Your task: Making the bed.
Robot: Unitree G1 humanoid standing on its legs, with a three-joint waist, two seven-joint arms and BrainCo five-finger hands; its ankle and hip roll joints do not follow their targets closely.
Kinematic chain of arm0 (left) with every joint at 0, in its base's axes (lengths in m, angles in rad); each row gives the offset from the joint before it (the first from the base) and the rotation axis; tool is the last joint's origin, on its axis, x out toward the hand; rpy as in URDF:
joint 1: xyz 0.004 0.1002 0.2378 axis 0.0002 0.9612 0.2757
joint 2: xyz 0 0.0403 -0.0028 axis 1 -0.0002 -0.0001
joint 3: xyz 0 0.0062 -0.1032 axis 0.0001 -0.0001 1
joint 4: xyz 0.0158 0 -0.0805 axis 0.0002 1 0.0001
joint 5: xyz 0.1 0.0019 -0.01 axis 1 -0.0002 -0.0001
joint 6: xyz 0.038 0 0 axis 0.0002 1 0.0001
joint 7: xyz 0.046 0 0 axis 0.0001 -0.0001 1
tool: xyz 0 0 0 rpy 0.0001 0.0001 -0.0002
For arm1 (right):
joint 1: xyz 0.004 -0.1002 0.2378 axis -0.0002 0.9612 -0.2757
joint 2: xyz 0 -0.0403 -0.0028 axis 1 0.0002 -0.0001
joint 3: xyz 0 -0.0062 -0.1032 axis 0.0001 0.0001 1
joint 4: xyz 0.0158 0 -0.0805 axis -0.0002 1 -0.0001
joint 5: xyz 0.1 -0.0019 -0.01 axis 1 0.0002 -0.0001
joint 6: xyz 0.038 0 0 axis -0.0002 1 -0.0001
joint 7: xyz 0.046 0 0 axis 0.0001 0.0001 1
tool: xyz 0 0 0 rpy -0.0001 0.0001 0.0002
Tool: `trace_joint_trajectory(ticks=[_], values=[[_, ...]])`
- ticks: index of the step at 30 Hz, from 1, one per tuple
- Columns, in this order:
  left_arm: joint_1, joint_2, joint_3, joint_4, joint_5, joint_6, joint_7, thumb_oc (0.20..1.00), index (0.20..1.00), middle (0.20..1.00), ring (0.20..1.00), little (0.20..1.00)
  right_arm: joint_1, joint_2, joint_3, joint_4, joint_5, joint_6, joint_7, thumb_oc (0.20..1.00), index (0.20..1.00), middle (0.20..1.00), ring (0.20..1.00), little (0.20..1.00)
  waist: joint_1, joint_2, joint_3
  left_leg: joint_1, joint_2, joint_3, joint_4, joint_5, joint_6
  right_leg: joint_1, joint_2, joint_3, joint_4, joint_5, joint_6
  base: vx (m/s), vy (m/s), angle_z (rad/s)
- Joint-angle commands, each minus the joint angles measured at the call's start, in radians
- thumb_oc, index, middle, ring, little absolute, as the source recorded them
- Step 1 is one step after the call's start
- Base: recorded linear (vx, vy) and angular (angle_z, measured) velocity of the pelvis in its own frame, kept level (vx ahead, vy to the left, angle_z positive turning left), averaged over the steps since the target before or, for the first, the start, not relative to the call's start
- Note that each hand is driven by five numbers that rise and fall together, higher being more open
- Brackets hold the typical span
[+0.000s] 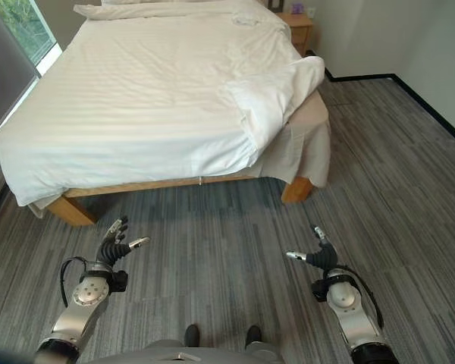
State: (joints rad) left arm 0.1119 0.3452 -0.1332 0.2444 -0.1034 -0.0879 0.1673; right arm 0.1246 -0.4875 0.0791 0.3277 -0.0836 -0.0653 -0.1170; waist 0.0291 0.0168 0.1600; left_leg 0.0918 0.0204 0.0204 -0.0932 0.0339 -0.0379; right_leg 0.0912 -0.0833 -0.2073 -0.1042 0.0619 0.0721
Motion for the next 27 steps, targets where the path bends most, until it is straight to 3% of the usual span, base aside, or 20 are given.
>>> trace_joint_trajectory(ticks=[1,7,8,10,12,13,14,15,16,18,20,23,24,27], values=[[-0.043,0.007,-0.003,-0.001,0.041,-0.043,-0.022,1.0,1.0,1.0,1.0,1.0,-0.012,-0.027,-0.025,-0.073,-0.003,-0.041,0.025,1.0,1.0,1.0,1.0,1.0,0.012,-0.004,-0.024,0.003,0.057,-0.056,0.006,-0.042,-0.064,0.002,-0.081,-0.029,0.017,-0.059,0.095,0.0,0.0,0.0],[-0.046,-0.013,-0.012,0.037,0.019,-0.028,-0.019,1.0,1.0,1.0,1.0,1.0,-0.017,-0.016,0.003,-0.053,-0.015,-0.034,0.03,1.0,1.0,1.0,1.0,1.0,0.013,-0.003,-0.007,0.01,0.059,-0.053,0.006,-0.042,-0.056,-0.001,-0.079,-0.032,0.067,-0.067,0.09,-0.01,-0.015,-0.01],[-0.036,-0.005,0.006,0.025,-0.019,-0.028,-0.017,1.0,1.0,1.0,1.0,1.0,-0.041,-0.024,0.024,-0.07,-0.046,-0.025,0.036,1.0,1.0,1.0,1.0,1.0,0.016,0.009,0.031,0.012,0.079,-0.034,0.006,-0.04,-0.05,-0.089,-0.089,-0.062,0.194,-0.078,0.108,-0.12,-0.032,-0.01],[-0.02,0.002,0.025,0.022,-0.061,-0.032,-0.019,1.0,1.0,1.0,1.0,1.0,-0.07,-0.028,0.041,-0.095,-0.062,-0.022,0.039,1.0,1.0,1.0,1.0,1.0,0.057,0.018,0.047,-0.003,0.093,0.011,0.006,-0.036,-0.061,-0.153,-0.138,-0.213,0.259,-0.054,0.129,-0.1,-0.093,-0.82],[-0.012,-0.001,0.02,0.025,-0.08,-0.035,-0.028,1.0,1.0,1.0,1.0,1.0,-0.076,-0.023,0.047,-0.086,-0.072,-0.023,0.034,1.0,1.0,1.0,1.0,1.0,0.062,0.019,0.044,-0.009,0.098,0.017,0.006,-0.033,-0.066,-0.152,-0.136,-0.234,0.239,-0.054,0.124,0.06,-0.16,-1.0],[0.002,-0.005,0.024,0.045,-0.082,-0.033,-0.04,1.0,1.0,1.0,1.0,1.0,-0.054,-0.021,0.047,-0.112,-0.096,-0.028,0.038,1.0,1.0,1.0,1.0,1.0,0.066,0.003,0.036,-0.002,0.111,0.027,0.035,-0.04,-0.069,-0.116,-0.089,-0.205,0.166,-0.074,0.079,0.14,-0.259,-0.41],[0.005,-0.012,0.028,0.041,-0.097,-0.042,-0.034,1.0,1.0,1.0,1.0,1.0,-0.048,-0.034,0.051,-0.118,-0.111,-0.039,0.027,1.0,1.0,1.0,1.0,1.0,0.068,-0.002,0.044,-0.045,0.113,0.021,0.153,-0.056,-0.078,-0.089,-0.072,-0.185,0.131,-0.079,0.058,0.12,-0.255,-0.1],[0.004,-0.012,0.028,0.041,-0.097,-0.042,-0.034,1.0,1.0,1.0,1.0,1.0,-0.048,-0.034,0.05,-0.118,-0.111,-0.039,0.026,1.0,1.0,1.0,1.0,1.0,0.067,-0.003,0.042,-0.054,0.112,0.018,0.161,-0.056,-0.077,-0.092,-0.073,-0.187,0.127,-0.074,0.057,0.03,-0.154,0.06],[0.016,-0.027,0.024,0.03,-0.133,-0.046,-0.047,1.0,1.0,1.0,1.0,1.0,-0.049,-0.073,0.061,-0.156,-0.129,-0.047,0.029,1.0,1.0,1.0,1.0,1.0,0.093,0.006,0.081,-0.129,0.091,-0.02,0.366,-0.007,-0.096,-0.054,-0.051,-0.168,0.086,-0.083,0.021,0.0,-0.101,-0.07],[0.006,-0.044,0.004,0.045,-0.137,-0.046,-0.036,1.0,1.0,1.0,1.0,1.0,-0.042,-0.119,0.073,-0.166,-0.132,-0.05,0.047,1.0,1.0,1.0,1.0,1.0,0.12,-0.01,0.133,-0.221,0.039,-0.087,0.544,0.058,-0.113,0.005,-0.047,-0.136,0.041,-0.094,-0.002,0.03,-0.118,-0.51],[0.003,-0.048,0.002,0.048,-0.138,-0.045,-0.028,1.0,1.0,1.0,1.0,1.0,-0.046,-0.119,0.075,-0.161,-0.141,-0.045,0.041,1.0,1.0,1.0,1.0,1.0,0.125,-0.018,0.139,-0.258,0.01,-0.089,0.543,0.053,-0.109,0.008,-0.057,-0.127,0.037,-0.095,0.001,0.06,-0.052,-0.88],[0.016,-0.056,-0.005,0.038,-0.125,-0.049,-0.022,1.0,1.0,1.0,1.0,1.0,-0.045,-0.096,0.078,-0.16,-0.134,-0.047,0.034,1.0,1.0,1.0,1.0,1.0,0.136,-0.009,0.135,-0.326,-0.013,-0.014,0.427,0.015,-0.078,0.031,-0.032,-0.095,0.025,-0.118,0.013,0.22,-0.039,-0.53],[0.02,-0.058,-0.008,0.033,-0.122,-0.048,-0.02,1.0,1.0,1.0,1.0,1.0,-0.045,-0.091,0.081,-0.161,-0.125,-0.05,0.034,1.0,1.0,1.0,1.0,1.0,0.147,-0.007,0.129,-0.325,-0.005,0.038,0.341,0.021,-0.061,0.048,-0.016,-0.077,0.021,-0.136,0.018,0.33,-0.015,-0.43],[0.011,-0.07,-0.013,0.058,-0.119,-0.042,-0.013,1.0,1.0,1.0,1.0,1.0,-0.055,-0.091,0.094,-0.155,-0.127,-0.055,0.03,1.0,1.0,1.0,1.0,1.0,0.165,0.007,0.114,-0.325,0.005,0.121,0.163,0.107,-0.05,0.095,0.035,-0.052,0.017,-0.177,0.024,0.37,0.008,-0.41]])
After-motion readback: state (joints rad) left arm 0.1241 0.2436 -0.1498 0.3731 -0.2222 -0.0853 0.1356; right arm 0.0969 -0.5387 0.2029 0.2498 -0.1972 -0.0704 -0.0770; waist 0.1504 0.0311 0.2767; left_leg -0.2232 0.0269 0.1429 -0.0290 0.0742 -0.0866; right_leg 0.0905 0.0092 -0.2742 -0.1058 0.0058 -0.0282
